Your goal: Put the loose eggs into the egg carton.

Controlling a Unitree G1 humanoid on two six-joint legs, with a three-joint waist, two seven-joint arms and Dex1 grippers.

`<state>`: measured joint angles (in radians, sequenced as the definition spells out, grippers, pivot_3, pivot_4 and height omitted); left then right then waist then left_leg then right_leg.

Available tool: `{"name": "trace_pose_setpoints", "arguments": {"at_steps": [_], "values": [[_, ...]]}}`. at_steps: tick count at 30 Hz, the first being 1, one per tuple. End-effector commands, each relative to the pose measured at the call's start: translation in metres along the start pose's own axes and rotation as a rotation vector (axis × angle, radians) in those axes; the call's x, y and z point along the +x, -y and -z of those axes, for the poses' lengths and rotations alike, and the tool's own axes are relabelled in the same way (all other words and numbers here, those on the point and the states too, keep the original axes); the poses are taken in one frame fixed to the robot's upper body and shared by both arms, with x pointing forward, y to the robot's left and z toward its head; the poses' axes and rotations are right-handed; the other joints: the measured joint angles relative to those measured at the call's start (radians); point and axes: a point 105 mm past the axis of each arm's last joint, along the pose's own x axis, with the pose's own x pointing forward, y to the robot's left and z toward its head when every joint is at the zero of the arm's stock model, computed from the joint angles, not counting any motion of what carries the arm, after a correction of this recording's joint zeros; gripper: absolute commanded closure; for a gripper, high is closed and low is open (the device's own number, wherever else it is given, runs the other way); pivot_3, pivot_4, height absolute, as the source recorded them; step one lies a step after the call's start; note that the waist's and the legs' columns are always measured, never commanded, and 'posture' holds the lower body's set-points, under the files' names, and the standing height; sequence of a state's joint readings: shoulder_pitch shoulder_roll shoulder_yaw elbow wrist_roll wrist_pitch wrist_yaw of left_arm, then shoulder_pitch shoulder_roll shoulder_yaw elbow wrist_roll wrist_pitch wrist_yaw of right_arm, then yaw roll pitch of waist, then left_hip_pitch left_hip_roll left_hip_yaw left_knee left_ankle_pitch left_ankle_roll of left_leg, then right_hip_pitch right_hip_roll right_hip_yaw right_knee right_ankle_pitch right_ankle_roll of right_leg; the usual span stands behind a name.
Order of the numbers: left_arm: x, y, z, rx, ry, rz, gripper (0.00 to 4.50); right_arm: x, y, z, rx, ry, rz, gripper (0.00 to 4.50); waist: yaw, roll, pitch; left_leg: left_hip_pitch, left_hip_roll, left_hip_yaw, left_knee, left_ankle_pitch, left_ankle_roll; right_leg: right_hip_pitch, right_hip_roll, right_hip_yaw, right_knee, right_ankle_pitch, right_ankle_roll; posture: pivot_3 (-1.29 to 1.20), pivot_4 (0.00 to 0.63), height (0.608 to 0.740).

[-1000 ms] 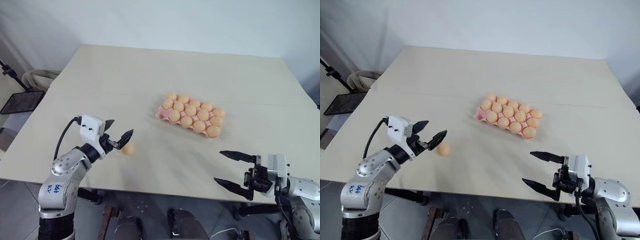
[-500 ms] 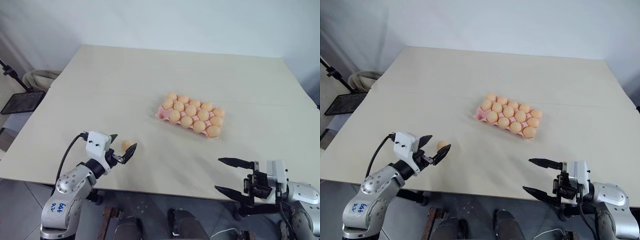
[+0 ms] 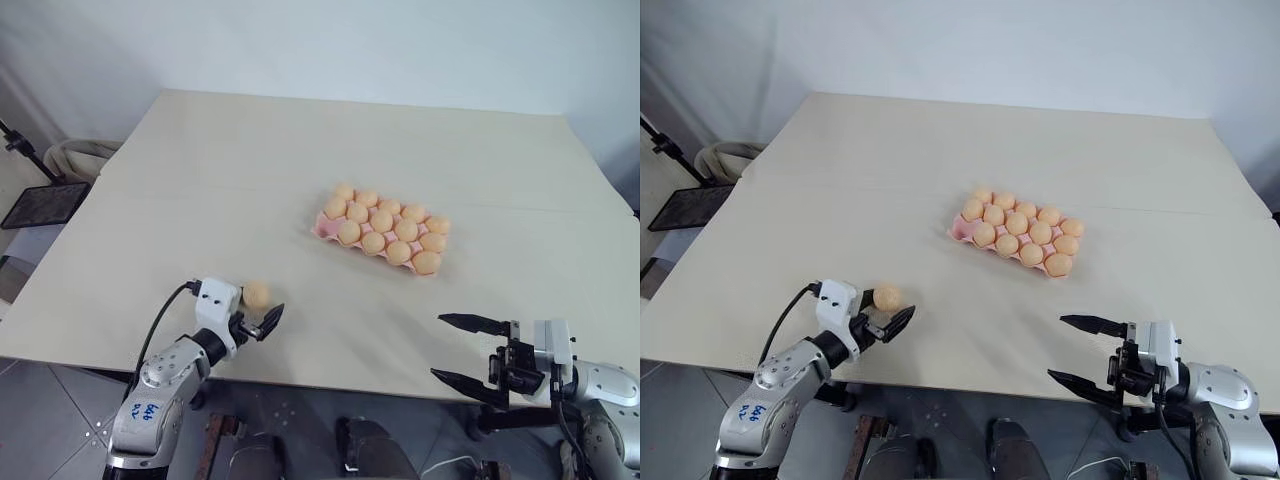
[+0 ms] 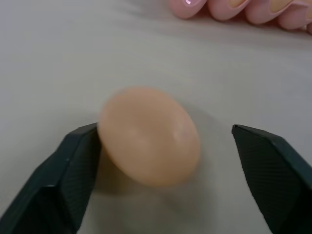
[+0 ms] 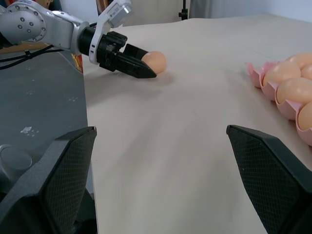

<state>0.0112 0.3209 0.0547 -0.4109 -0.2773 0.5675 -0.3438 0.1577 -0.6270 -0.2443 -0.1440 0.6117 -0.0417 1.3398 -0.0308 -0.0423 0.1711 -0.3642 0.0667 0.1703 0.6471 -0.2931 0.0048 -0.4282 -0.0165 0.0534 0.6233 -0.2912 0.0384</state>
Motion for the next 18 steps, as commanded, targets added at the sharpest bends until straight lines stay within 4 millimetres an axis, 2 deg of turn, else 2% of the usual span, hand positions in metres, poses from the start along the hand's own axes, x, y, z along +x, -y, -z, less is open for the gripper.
{"name": "trace_pose_setpoints", "arguments": {"at_steps": [1,5,12,16,18], "values": [[0.003,0.004,-0.009,0.027,0.034,0.041,1.26,-0.006,0.008,-0.005,-0.044,-0.012,0.029,0.0,-0.001,0.0,0.0,0.0,0.0,0.0,0.0,0.0,0.0,0.0,0.0,0.0,0.0,0.0,0.0,0.0,0.15,0.74],[0.008,0.011,-0.019,0.03,0.062,0.072,2.51,-0.005,0.013,-0.004,-0.051,-0.015,0.044,0.0,0.0,0.0,0.0,0.0,0.0,0.0,0.0,0.0,0.0,0.0,0.0,0.0,0.0,0.0,0.0,0.0,0.15,0.74],[0.026,0.023,-0.045,0.046,0.133,0.109,2.51,-0.005,0.02,-0.002,-0.071,-0.017,0.077,0.0,0.001,0.0,0.0,-0.001,0.0,0.0,0.0,0.0,0.0,0.0,0.0,0.0,0.0,0.001,0.001,0.0,0.15,0.74],[0.049,0.033,-0.07,0.056,0.204,0.124,2.51,-0.006,0.022,-0.002,-0.074,-0.015,0.084,0.0,0.004,0.0,0.0,-0.001,-0.001,-0.001,0.001,0.0,0.001,0.0,0.0,0.0,0.0,0.007,0.012,0.0,0.15,0.74],[0.064,0.035,-0.081,0.049,0.226,0.124,2.51,-0.006,0.022,-0.002,-0.077,-0.015,0.088,0.0,0.003,0.0,0.0,-0.002,-0.001,-0.001,0.001,0.001,0.001,0.0,0.0,0.0,-0.001,0.007,0.012,0.0,0.15,0.74]]}}
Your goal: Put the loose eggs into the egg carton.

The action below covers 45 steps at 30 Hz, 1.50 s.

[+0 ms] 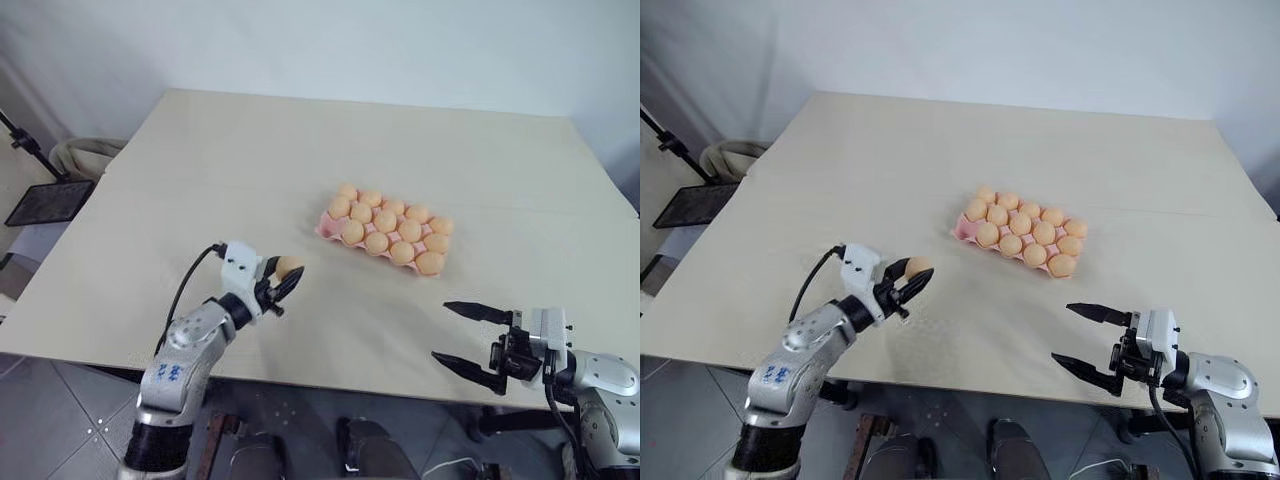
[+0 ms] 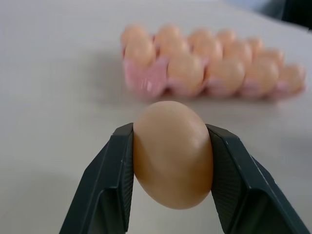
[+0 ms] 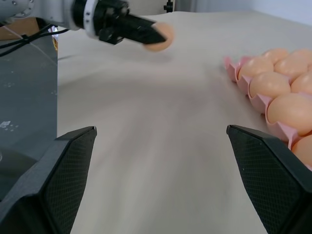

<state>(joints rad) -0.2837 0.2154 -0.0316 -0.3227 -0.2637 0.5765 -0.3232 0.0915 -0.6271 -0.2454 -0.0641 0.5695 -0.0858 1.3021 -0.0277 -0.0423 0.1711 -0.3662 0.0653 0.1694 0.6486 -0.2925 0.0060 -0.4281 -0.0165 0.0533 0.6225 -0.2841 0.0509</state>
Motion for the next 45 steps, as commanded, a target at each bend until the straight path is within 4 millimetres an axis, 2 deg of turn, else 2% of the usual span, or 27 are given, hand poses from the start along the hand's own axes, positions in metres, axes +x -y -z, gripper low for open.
{"name": "trace_pose_setpoints", "arguments": {"at_steps": [1,4,9,16,20,23,27,32,38,41,45], "values": [[0.025,0.002,-0.018,0.012,0.056,-0.001,2.51,-0.006,0.005,-0.005,-0.031,0.006,0.024,0.0,0.0,0.0,0.0,0.0,0.0,0.0,0.0,0.0,0.0,0.0,0.0,0.0,0.0,0.0,0.0,0.0,0.15,0.74],[0.049,-0.001,-0.026,0.02,0.076,0.003,2.51,-0.009,0.008,-0.006,-0.043,0.0,0.033,0.0,-0.001,0.0,0.0,-0.001,-0.001,0.0,0.001,0.0,0.001,0.0,0.0,0.0,0.0,0.002,0.003,0.0,0.15,0.74],[0.078,-0.007,-0.019,0.045,0.037,0.017,2.51,-0.009,0.01,-0.007,-0.062,-0.001,0.059,0.0,-0.002,0.0,0.0,-0.001,0.0,0.0,0.0,0.002,0.004,-0.001,0.002,0.0,0.0,0.003,0.006,0.0,0.15,0.74],[0.101,-0.014,-0.017,0.054,0.037,0.02,2.51,-0.012,0.006,-0.009,-0.063,-0.006,0.09,0.0,0.001,0.0,0.0,-0.003,0.001,-0.001,-0.001,0.0,0.003,-0.003,0.003,0.0,-0.001,0.003,0.005,0.0,0.15,0.74],[0.111,-0.006,-0.017,0.06,0.046,0.063,2.51,-0.013,0.004,-0.01,-0.067,-0.01,0.102,0.0,0.0,0.0,0.0,-0.003,0.001,0.0,-0.001,-0.001,0.003,-0.003,0.003,0.0,-0.002,0.003,0.005,0.0,0.15,0.74],[0.115,-0.006,-0.017,0.063,0.047,0.068,2.51,-0.014,0.005,-0.011,-0.071,-0.015,0.11,0.0,0.0,0.0,0.0,-0.003,0.001,0.0,0.0,-0.001,0.004,-0.003,0.003,0.0,-0.002,0.003,0.005,0.0,0.15,0.74],[0.117,-0.005,-0.015,0.058,0.041,0.076,1.53,-0.014,0.005,-0.012,-0.075,-0.019,0.114,0.0,0.0,0.0,0.0,-0.003,0.002,0.0,0.0,-0.001,0.003,-0.003,0.004,0.0,-0.002,0.003,0.005,0.0,0.15,0.74],[0.116,-0.006,-0.016,0.074,0.052,0.077,0.01,-0.014,0.006,-0.013,-0.079,-0.021,0.114,0.0,0.0,0.0,0.0,-0.003,0.001,0.0,0.0,-0.001,0.003,-0.003,0.004,0.0,-0.002,0.003,0.005,0.0,0.15,0.74],[0.111,-0.011,-0.023,0.099,0.073,0.079,0.01,-0.015,0.012,-0.014,-0.087,-0.024,0.115,0.0,0.0,0.0,0.0,-0.003,0.002,0.0,0.0,-0.001,0.003,-0.003,0.004,0.0,-0.001,0.003,0.005,0.0,0.15,0.74],[0.106,-0.014,-0.033,0.093,0.094,0.112,0.01,-0.018,0.025,-0.015,-0.098,-0.033,0.116,0.0,-0.002,0.0,0.0,-0.003,0.002,0.001,0.0,-0.001,0.003,-0.003,0.004,0.0,-0.001,0.003,0.006,0.0,0.15,0.74],[0.086,-0.018,-0.04,0.058,0.09,0.192,0.01,-0.017,0.036,-0.023,-0.124,-0.025,0.112,0.0,-0.003,0.001,0.001,-0.002,0.002,0.001,0.0,-0.001,0.003,-0.003,0.004,0.0,0.0,0.003,0.006,0.0,0.15,0.74]]}}
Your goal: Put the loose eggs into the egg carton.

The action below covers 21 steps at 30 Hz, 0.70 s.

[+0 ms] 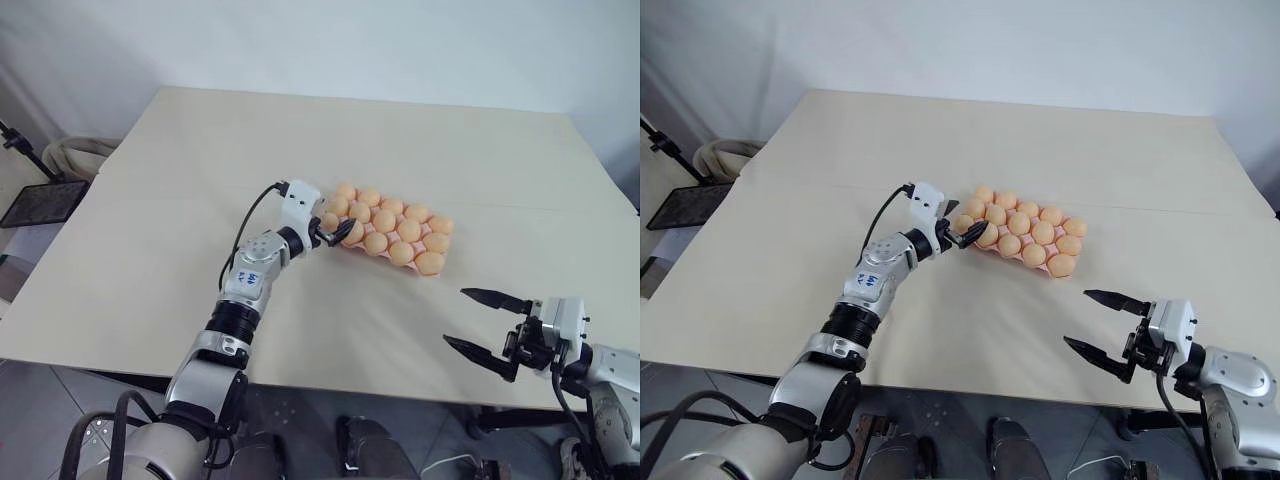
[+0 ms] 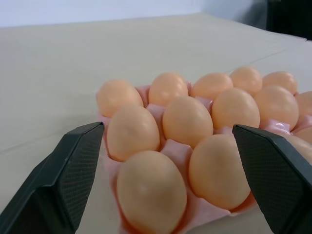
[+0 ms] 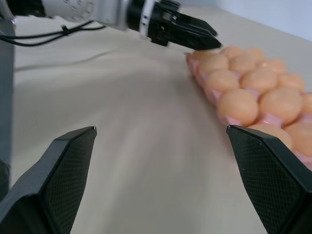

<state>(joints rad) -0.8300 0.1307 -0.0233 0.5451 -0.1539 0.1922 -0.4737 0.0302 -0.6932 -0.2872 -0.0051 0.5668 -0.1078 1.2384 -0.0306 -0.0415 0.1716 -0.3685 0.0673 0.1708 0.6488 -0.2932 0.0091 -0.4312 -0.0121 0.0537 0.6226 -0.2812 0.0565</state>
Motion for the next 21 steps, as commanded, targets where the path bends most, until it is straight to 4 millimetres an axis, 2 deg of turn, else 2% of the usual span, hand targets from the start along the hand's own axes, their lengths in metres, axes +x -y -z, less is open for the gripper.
{"name": "trace_pose_setpoints", "arguments": {"at_steps": [1,4,9,15,17,20,21], "values": [[-0.019,0.005,-0.023,0.001,0.066,0.088,0.01,-0.004,0.009,-0.011,-0.046,0.015,0.011,0.0,0.0,0.0,0.0,0.0,0.001,0.0,0.0,0.0,-0.001,0.0,0.001,0.0,0.0,0.0,0.0,0.0,0.15,0.74],[-0.05,0.007,-0.028,0.039,0.055,0.145,0.01,-0.003,0.015,-0.015,-0.053,0.029,0.022,0.0,0.0,0.001,0.0,0.001,0.003,0.0,-0.001,0.002,-0.008,-0.001,0.002,-0.001,0.002,-0.001,-0.002,0.0,0.15,0.74],[-0.103,0.016,-0.024,0.027,-0.006,0.247,0.01,-0.002,0.019,-0.02,-0.067,0.045,0.041,0.0,-0.001,0.002,0.001,0.001,0.005,0.0,0.0,0.004,-0.01,-0.002,0.003,-0.001,0.005,-0.002,-0.003,0.0,0.15,0.74],[-0.164,0.019,-0.002,-0.047,-0.144,0.305,0.01,-0.002,0.019,-0.017,-0.055,0.04,0.047,0.0,-0.002,0.002,0.001,0.005,0.004,0.0,0.0,0.001,-0.006,0.002,0.0,-0.001,0.005,-0.003,-0.004,0.0,0.15,0.74],[-0.183,0.017,0.004,-0.079,-0.18,0.319,0.01,-0.002,0.021,-0.016,-0.051,0.038,0.047,0.0,-0.004,0.002,0.001,0.006,0.004,0.001,-0.001,0.001,-0.007,0.002,0.0,-0.001,0.005,-0.004,-0.006,0.0,0.15,0.74],[-0.205,-0.01,0.011,-0.029,-0.221,0.245,0.01,-0.002,0.024,-0.015,-0.053,0.033,0.042,0.0,-0.006,0.002,0.002,0.007,0.004,0.0,-0.001,-0.001,-0.009,0.002,-0.001,-0.001,0.005,-0.007,-0.013,0.0,0.15,0.74],[-0.211,-0.021,0.011,0.001,-0.228,0.208,0.01,-0.002,0.025,-0.015,-0.055,0.03,0.038,0.0,-0.006,0.003,0.002,0.007,0.004,0.0,-0.001,-0.001,-0.009,0.002,-0.001,-0.001,0.005,-0.012,-0.021,0.0,0.15,0.74]]}}
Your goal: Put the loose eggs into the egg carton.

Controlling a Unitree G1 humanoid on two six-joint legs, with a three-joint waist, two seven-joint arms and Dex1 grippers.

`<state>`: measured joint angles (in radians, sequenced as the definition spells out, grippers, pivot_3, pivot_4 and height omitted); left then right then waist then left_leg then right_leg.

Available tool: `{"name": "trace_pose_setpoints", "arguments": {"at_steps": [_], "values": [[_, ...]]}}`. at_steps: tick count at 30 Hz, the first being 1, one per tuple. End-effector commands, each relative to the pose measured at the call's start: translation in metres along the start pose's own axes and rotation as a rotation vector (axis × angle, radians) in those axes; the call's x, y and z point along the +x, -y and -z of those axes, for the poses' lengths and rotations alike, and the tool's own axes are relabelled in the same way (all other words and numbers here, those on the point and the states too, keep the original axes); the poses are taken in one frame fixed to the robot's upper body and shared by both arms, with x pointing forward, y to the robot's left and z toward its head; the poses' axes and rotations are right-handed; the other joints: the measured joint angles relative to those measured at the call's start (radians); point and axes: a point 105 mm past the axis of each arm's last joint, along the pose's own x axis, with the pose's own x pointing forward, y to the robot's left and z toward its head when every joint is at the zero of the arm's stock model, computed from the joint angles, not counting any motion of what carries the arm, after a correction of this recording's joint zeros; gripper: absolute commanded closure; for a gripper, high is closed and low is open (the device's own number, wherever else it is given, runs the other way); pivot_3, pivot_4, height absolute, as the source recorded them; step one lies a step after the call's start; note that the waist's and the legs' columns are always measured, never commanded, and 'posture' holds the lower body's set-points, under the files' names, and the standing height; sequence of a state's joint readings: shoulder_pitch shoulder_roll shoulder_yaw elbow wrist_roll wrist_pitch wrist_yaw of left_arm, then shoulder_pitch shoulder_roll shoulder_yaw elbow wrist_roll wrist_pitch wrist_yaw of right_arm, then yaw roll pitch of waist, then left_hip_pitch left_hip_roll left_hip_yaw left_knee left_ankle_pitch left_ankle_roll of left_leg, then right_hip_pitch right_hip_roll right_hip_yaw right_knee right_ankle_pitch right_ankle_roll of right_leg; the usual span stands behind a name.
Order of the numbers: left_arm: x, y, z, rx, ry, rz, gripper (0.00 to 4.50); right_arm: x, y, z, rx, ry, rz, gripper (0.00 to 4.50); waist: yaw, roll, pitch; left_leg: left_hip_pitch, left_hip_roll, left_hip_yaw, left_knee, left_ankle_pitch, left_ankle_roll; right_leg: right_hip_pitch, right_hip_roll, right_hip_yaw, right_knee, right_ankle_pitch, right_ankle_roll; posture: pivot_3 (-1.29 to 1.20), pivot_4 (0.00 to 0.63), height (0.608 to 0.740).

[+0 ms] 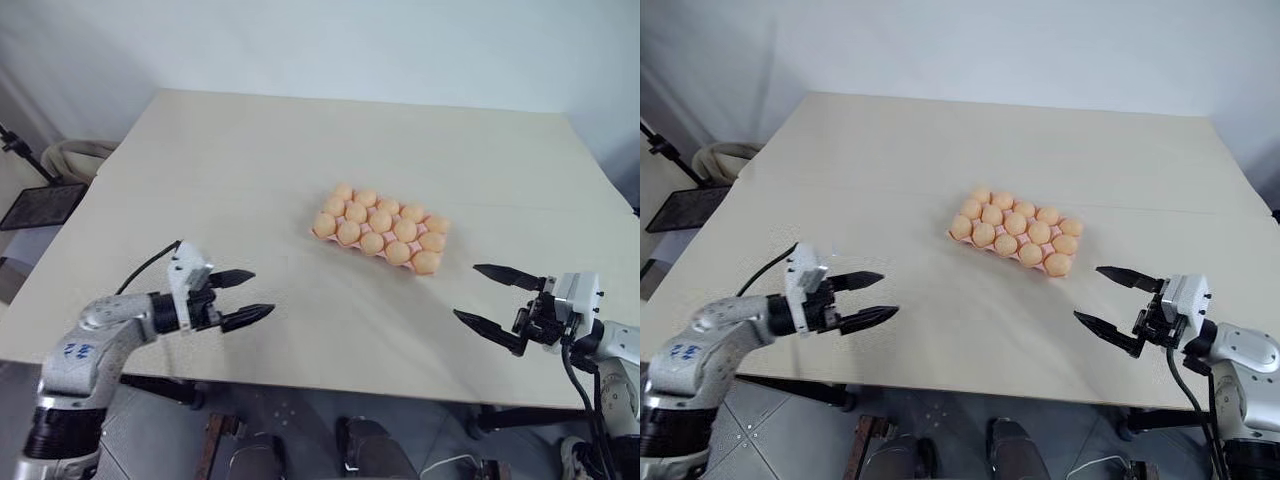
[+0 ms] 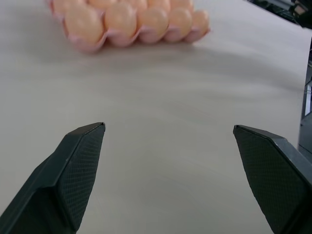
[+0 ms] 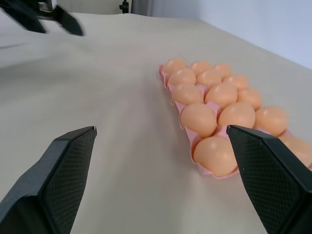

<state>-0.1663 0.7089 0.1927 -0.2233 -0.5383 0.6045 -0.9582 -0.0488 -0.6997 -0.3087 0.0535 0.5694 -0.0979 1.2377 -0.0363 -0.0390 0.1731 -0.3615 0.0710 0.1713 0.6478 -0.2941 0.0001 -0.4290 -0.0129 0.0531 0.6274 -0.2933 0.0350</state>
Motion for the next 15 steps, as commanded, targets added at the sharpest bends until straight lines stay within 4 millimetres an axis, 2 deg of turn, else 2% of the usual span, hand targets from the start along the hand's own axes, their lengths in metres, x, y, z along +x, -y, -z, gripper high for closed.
{"name": "trace_pose_setpoints", "arguments": {"at_steps": [1,3,7,10,15], "values": [[-0.031,-0.028,-0.009,0.11,0.011,-0.121,0.01,-0.002,0.007,-0.007,-0.034,0.003,-0.007,0.0,-0.001,0.0,0.0,0.0,0.0,0.0,0.0,0.0,0.0,0.0,0.0,0.0,0.0,-0.001,-0.001,0.0,0.15,0.74],[-0.04,-0.043,-0.017,0.161,0.019,-0.179,0.01,-0.003,0.01,-0.007,-0.042,-0.006,-0.012,0.0,0.001,0.0,0.0,0.001,0.0,0.0,0.0,0.0,0.0,0.001,-0.001,0.0,0.0,-0.001,-0.002,0.0,0.15,0.74],[-0.048,-0.058,-0.027,0.208,0.036,-0.222,0.01,-0.005,0.018,-0.007,-0.052,-0.013,-0.006,0.0,0.001,0.0,0.0,0.0,-0.002,0.0,-0.001,0.0,0.002,0.001,-0.003,0.0,-0.001,-0.001,-0.001,0.0,0.15,0.74],[-0.054,-0.07,-0.035,0.246,0.052,-0.26,0.01,-0.016,0.022,-0.006,-0.027,-0.06,-0.036,0.0,0.002,0.001,0.0,0.0,-0.003,0.001,-0.002,0.0,0.003,0.0,-0.004,-0.001,-0.001,0.0,0.0,0.0,0.15,0.74],[-0.056,-0.075,-0.036,0.294,0.061,-0.249,0.01,-0.022,0.032,-0.01,-0.031,-0.063,-0.024,0.0,0.001,0.001,0.0,-0.001,-0.002,0.001,-0.003,0.0,0.005,-0.001,-0.004,-0.003,-0.001,0.006,0.011,0.0,0.15,0.74]]}}
